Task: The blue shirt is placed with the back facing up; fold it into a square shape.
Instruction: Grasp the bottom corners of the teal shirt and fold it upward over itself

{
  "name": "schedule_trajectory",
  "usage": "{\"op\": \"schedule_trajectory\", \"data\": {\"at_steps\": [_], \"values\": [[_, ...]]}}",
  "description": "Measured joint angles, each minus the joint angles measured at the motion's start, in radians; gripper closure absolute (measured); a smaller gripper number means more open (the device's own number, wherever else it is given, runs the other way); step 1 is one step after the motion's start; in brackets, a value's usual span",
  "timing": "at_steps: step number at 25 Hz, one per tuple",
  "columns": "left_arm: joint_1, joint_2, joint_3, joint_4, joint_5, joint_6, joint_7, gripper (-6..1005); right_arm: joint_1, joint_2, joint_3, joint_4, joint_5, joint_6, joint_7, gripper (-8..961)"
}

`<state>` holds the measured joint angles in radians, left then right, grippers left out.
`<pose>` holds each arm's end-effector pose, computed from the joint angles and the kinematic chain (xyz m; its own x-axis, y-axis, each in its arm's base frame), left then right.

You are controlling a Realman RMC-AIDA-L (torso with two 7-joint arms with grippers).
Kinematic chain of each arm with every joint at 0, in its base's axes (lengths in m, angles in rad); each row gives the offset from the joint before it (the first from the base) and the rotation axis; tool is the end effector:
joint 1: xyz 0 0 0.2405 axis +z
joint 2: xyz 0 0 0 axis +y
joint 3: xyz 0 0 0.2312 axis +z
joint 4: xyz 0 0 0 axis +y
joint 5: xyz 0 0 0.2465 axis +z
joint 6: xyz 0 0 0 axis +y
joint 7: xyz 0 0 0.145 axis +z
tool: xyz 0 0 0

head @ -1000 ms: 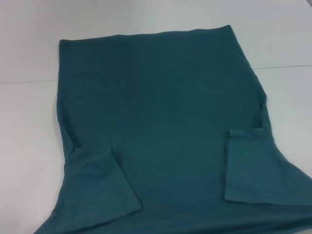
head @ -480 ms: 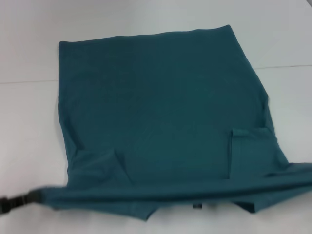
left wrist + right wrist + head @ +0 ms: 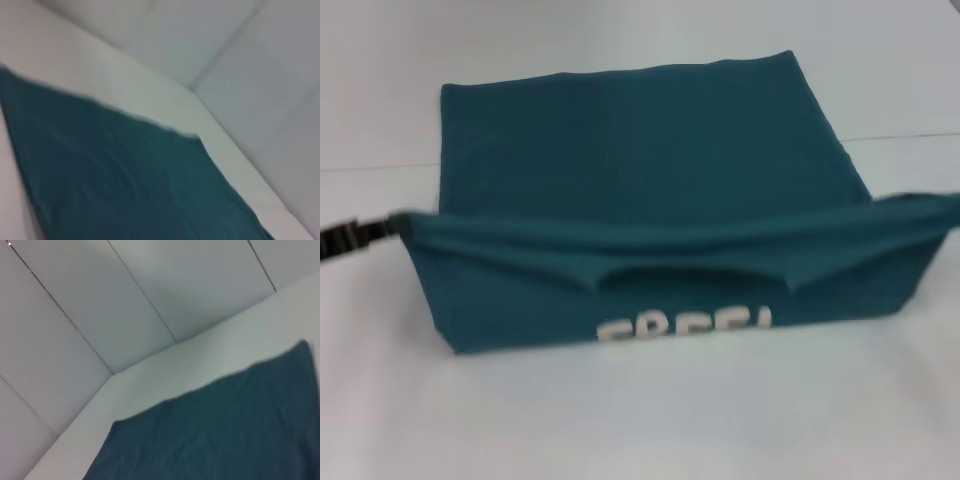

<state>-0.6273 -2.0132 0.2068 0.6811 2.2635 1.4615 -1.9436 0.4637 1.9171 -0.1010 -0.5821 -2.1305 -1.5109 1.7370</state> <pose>-0.3095 0.3822 0.0917 0.3244 0.6509 0.6864 0.9170 -0.3945 -0.0592 0.3706 0.3303 0.1349 0.3141 -0.5055 -0.8036 -0.9234 -0.3592 -0.1351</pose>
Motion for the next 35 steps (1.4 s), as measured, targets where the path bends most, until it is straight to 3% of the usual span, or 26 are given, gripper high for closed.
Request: {"op": "schedule_trajectory", "data": {"at_steps": [2, 7, 16, 21, 28, 35], "values": [[-0.020, -0.002, 0.003, -0.013, -0.045, -0.069, 0.026, 984, 0.053, 0.019, -0.001, 0.004, 0.027, 0.090, -0.052, 923], [-0.062, 0.002, 0.006, -0.057, -0.134, -0.192, 0.089, 984, 0.114, 0.043, -0.009, 0.012, 0.069, 0.218, -0.126, 924], [-0.126, -0.023, 0.008, -0.169, -0.305, -0.401, 0.324, 984, 0.248, 0.096, -0.046, 0.084, 0.111, 0.542, -0.310, 924], [-0.165, -0.031, 0.007, -0.268, -0.408, -0.521, 0.503, 984, 0.275, 0.107, -0.101, 0.130, 0.163, 0.663, -0.375, 923], [-0.203, -0.067, 0.005, -0.352, -0.535, -0.648, 0.770, 984, 0.312, 0.125, -0.168, 0.189, 0.262, 0.825, -0.480, 914], [-0.209, -0.067, 0.005, -0.381, -0.606, -0.684, 0.870, 984, 0.336, 0.135, -0.169, 0.218, 0.356, 0.918, -0.582, 906]]}}
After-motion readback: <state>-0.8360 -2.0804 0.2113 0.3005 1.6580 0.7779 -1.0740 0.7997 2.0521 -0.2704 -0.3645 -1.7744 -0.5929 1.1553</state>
